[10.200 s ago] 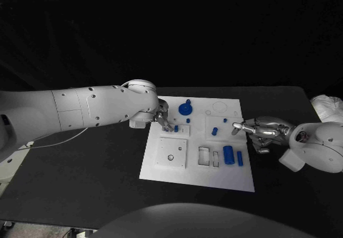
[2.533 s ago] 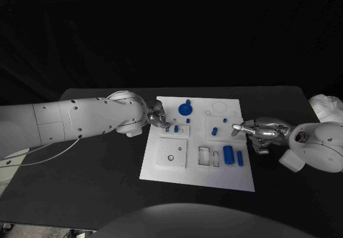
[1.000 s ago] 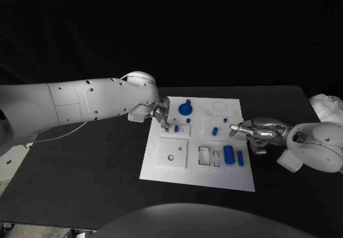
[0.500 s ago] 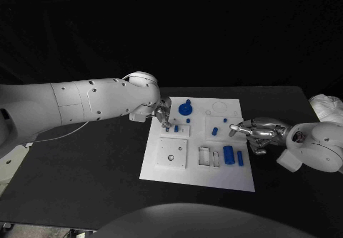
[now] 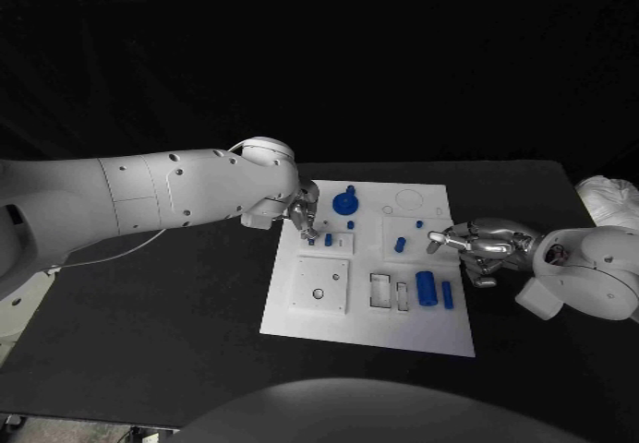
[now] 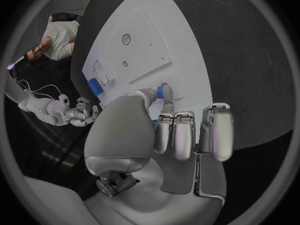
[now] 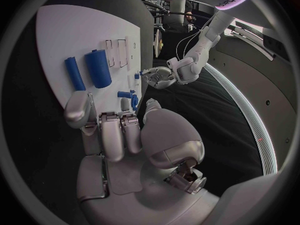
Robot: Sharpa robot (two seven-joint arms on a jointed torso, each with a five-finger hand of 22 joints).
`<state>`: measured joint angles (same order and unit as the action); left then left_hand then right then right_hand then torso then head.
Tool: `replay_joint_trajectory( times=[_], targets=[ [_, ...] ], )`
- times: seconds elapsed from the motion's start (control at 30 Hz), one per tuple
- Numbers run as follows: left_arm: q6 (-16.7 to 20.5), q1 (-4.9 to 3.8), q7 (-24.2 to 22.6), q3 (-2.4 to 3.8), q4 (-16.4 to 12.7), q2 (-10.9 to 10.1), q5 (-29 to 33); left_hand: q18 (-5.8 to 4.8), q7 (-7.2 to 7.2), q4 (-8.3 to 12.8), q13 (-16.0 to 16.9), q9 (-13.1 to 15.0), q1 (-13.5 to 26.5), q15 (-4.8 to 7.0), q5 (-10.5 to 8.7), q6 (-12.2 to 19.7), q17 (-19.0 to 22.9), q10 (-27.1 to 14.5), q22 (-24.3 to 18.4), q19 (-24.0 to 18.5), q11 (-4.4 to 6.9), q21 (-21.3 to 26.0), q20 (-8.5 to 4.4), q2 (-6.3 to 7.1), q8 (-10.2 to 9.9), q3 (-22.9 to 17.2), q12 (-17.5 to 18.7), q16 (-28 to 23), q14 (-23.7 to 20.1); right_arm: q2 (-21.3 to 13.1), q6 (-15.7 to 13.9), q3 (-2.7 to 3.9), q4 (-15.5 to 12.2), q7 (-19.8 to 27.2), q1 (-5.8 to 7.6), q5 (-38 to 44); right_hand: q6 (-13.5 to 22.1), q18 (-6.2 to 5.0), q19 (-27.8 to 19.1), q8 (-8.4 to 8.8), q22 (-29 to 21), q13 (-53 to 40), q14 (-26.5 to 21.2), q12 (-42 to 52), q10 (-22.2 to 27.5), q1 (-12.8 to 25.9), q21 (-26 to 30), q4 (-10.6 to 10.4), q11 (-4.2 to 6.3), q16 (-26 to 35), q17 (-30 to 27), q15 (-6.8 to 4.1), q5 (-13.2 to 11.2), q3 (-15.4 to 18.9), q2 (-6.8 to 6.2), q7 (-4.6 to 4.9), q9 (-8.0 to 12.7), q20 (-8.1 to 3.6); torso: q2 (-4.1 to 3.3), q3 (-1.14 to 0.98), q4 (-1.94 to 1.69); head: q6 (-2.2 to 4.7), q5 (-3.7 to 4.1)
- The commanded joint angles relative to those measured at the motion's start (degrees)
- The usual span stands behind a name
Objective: Assemble the parts on the task board
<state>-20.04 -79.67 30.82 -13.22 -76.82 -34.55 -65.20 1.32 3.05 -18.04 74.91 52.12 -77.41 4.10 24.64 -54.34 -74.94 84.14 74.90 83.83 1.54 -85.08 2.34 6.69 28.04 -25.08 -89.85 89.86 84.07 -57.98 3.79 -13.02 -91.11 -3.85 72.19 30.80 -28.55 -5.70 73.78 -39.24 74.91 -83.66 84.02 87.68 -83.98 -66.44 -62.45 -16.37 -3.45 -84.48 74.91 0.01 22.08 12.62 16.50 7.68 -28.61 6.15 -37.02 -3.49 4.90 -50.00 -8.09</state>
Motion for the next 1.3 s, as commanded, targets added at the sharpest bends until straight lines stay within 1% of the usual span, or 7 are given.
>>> replay_joint_trajectory(
  times=[0.03,0.17,0.33,0.73,0.93,1.0,1.3],
  targets=[
    [0.03,0.07,-0.44,0.01,0.15,0.13,-1.00,-0.04,-0.12,8.18,15.09,0.03,0.01,-0.31,0.30,0.16,-15.06,5.86,13.39,3.01,-0.40,0.17,0.24,-0.75,0.07,-7.92,-0.15,0.14,5.93,0.03,0.67,-0.02,-0.05,0.62,-0.04,0.23,-0.11,-0.32,-0.50,0.35,7.09,-2.87,0.95,-0.17,-1.69,-0.37,0.15,0.03,0.35,0.28,8.90,-0.09,0.07,-0.41,0.05,0.16,0.07,0.09,-0.03,0.01,0.00,0.00,0.05],
    [-0.07,0.12,-0.35,0.00,0.35,0.09,-1.12,-0.02,-0.11,8.31,15.09,0.05,0.04,-0.33,0.45,0.19,-15.06,5.86,13.37,2.97,-0.41,0.23,0.26,-0.85,0.06,-7.79,-0.15,0.14,5.93,0.01,0.65,-0.02,-0.05,0.63,-0.04,0.23,-0.11,-0.32,-0.50,0.35,7.09,-2.87,0.95,-0.17,-1.69,-0.37,0.15,0.03,0.35,0.28,8.90,-0.09,0.07,-0.41,0.05,0.16,0.07,0.09,-0.05,0.02,0.01,0.00,0.02],
    [-0.46,0.19,-0.30,0.00,0.51,0.16,-1.10,0.01,-0.09,8.41,15.09,0.07,0.07,-0.35,0.57,0.21,-15.06,5.86,13.32,2.88,-0.42,0.38,0.27,-0.91,0.05,-7.67,-0.15,0.14,5.93,0.00,0.64,-0.02,-0.06,0.61,-0.04,0.23,-0.11,-0.32,-0.50,0.35,7.09,-2.87,0.95,-0.17,-1.69,-0.37,0.15,0.03,0.35,0.28,8.90,-0.09,0.07,-0.41,0.05,0.16,0.07,0.09,-0.03,-0.02,-0.06,0.00,0.02],
    [-1.39,0.78,-0.40,-0.01,0.95,0.75,0.16,0.07,-0.05,8.64,15.09,0.10,0.16,-0.40,0.80,0.33,-15.06,5.86,13.24,2.71,-0.49,0.63,0.32,-1.14,-0.01,-7.40,-0.15,0.14,5.93,0.09,0.77,-0.02,-0.04,0.49,-0.04,0.23,-0.14,-0.32,-0.51,0.36,7.09,-2.88,0.98,-0.17,-1.70,-0.38,0.15,0.02,0.33,0.24,8.94,-0.08,0.07,-0.44,0.04,0.17,0.08,0.10,-0.02,0.00,-0.03,0.00,0.00],
    [-1.46,0.87,-0.45,-0.01,1.04,0.87,0.29,0.08,-0.05,8.69,15.09,0.11,0.19,-0.42,0.85,0.36,-15.06,5.86,13.23,2.69,-0.52,0.66,0.33,-1.21,-0.02,-7.33,-0.15,0.14,5.93,0.09,0.82,-0.02,-0.02,0.42,-0.04,0.22,-0.14,-0.32,-0.51,0.36,7.09,-2.88,0.98,-0.17,-1.70,-0.38,0.15,0.02,0.33,0.24,8.94,-0.08,0.07,-0.44,0.04,0.17,0.08,0.10,0.02,-0.01,-0.04,0.00,-0.02],
    [-1.53,0.90,-0.40,-0.01,1.05,0.87,0.32,0.08,-0.05,8.69,15.09,0.11,0.19,-0.42,0.85,0.36,-15.06,5.86,13.23,2.69,-0.52,0.66,0.33,-1.21,-0.02,-7.33,-0.15,0.14,5.93,0.08,0.84,-0.02,-0.02,0.39,-0.04,0.22,-0.14,-0.32,-0.51,0.36,7.09,-2.88,0.98,-0.17,-1.70,-0.38,0.15,0.02,0.33,0.24,8.94,-0.08,0.07,-0.44,0.04,0.17,0.08,0.10,-0.01,-0.04,-0.05,0.00,-0.04],
    [-1.71,0.98,-0.12,-0.01,1.26,0.79,0.35,0.12,-0.02,8.83,15.09,0.14,0.23,-0.46,0.94,0.44,-15.06,5.86,13.18,2.58,-0.56,0.81,0.36,-1.37,-0.06,-7.16,-0.15,0.14,5.93,0.05,0.91,-0.02,-0.05,0.28,-0.04,0.22,-0.14,-0.32,-0.51,0.36,7.09,-2.88,0.98,-0.17,-1.70,-0.38,0.15,0.02,0.33,0.24,8.94,-0.08,0.07,-0.44,0.04,0.17,0.08,0.10,-0.05,-0.02,-0.05,0.00,-0.05]
  ],
)
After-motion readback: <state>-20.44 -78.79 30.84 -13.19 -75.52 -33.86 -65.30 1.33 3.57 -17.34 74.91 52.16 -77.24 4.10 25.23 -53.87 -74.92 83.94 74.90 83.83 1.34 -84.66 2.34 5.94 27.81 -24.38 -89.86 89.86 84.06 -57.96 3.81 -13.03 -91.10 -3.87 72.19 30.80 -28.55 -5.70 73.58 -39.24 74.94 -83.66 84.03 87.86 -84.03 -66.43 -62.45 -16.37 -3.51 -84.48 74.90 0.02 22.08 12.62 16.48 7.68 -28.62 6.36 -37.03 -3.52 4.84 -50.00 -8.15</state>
